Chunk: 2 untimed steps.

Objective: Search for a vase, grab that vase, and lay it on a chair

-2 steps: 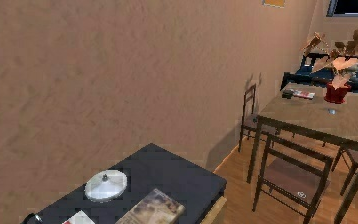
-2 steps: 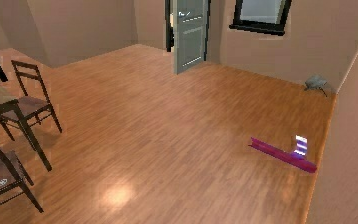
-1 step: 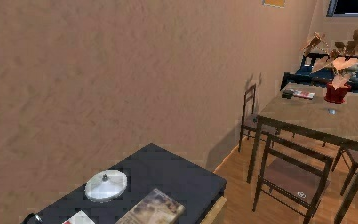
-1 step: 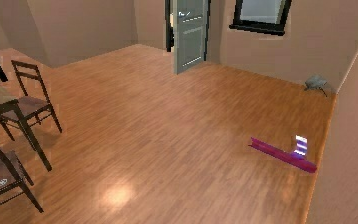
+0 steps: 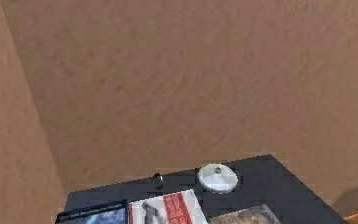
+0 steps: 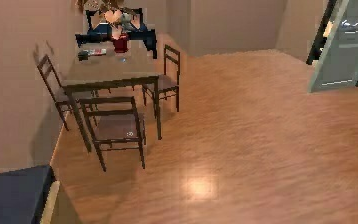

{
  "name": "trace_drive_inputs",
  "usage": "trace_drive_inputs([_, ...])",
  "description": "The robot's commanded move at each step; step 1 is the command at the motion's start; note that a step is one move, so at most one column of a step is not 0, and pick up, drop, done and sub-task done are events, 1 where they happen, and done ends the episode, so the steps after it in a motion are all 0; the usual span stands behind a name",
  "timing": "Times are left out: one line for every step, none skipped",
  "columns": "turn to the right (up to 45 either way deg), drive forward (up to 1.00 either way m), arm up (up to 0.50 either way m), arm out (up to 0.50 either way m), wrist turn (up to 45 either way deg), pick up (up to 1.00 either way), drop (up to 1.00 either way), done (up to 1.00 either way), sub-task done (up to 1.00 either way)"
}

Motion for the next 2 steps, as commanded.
trace_drive_inputs([-45.0,0.00,0.00,0.00,0.0,0.00,0.00,0.00,0.00])
trace_drive_inputs([27.0,0.00,0.00,0.00,0.0,0.00,0.00,0.00,0.00])
